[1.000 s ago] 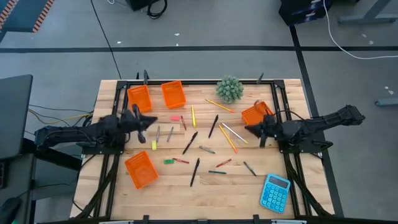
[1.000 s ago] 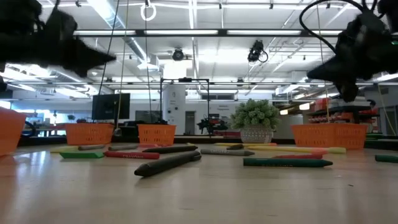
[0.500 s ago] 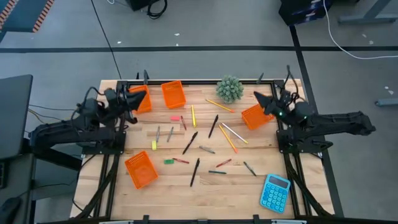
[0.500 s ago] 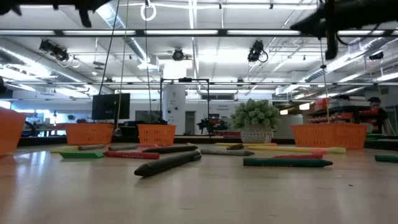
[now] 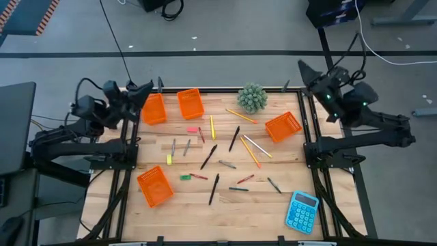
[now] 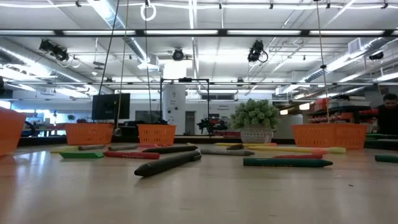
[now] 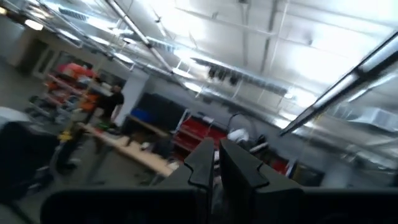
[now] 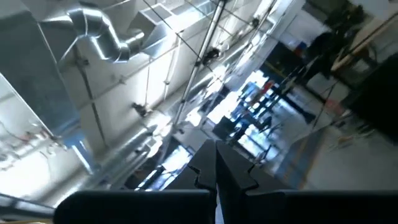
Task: Sort crayons/erasers/pens/pencils in bins
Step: Put the middle gray crayon into the middle orange bin
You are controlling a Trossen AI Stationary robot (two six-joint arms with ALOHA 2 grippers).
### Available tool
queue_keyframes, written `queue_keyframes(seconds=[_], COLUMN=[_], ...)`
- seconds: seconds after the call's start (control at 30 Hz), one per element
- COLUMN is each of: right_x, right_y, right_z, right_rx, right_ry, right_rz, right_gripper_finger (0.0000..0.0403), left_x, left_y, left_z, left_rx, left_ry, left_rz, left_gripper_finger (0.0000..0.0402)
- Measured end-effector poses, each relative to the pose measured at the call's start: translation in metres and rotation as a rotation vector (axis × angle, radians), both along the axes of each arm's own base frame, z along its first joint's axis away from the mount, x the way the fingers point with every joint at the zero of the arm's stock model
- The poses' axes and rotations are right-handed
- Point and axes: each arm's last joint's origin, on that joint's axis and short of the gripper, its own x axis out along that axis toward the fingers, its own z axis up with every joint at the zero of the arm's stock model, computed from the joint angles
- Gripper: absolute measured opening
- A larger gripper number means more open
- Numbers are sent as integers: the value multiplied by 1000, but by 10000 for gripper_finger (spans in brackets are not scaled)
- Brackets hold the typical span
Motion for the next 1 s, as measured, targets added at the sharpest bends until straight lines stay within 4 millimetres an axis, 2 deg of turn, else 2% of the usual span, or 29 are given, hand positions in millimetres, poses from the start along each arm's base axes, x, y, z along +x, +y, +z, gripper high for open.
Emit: queue_keyframes(seconds=[0.1, 0.2, 0.3, 0.4, 0.5, 0.57, 0.63, 0.73, 0.87, 1.0], right_x=[15, 37, 64, 88, 108, 118, 124, 129, 125, 113], right_y=[-2, -4, -7, -9, -9, -9, -7, -2, 2, 2], right_z=[9, 10, 1, -12, -27, -40, -52, -68, -80, -83], right_rx=[-14, -9, -9, 23, 98, 154, 205, 273, 282, 248], right_ry=[32, 77, 155, 220, 248, 313, 386, 507, 658, 781], right_rz=[-5, -6, 12, 51, 156, 247, 315, 400, 453, 467], right_gripper_finger=[8, 8, 8, 8, 8, 8, 8, 8, 8, 8], left_x=[-3, -4, -2, -1, 4, 12, 24, 44, 72, 105], left_y=[-4, -8, -9, -8, -6, -3, 1, 6, 10, 13], left_z=[8, 14, 14, 13, 9, -2, -18, -29, -28, -40], left_rx=[111, 212, 222, 146, 94, -9, -119, -219, -110, -3], left_ry=[10, 24, 42, 33, 76, 274, 560, 882, 1170, 1385], left_rz=[-72, -166, -197, -235, -232, -214, -197, -215, -289, -371], left_gripper_finger=[33, 28, 22, 19, 20, 24, 29, 42, 69, 112])
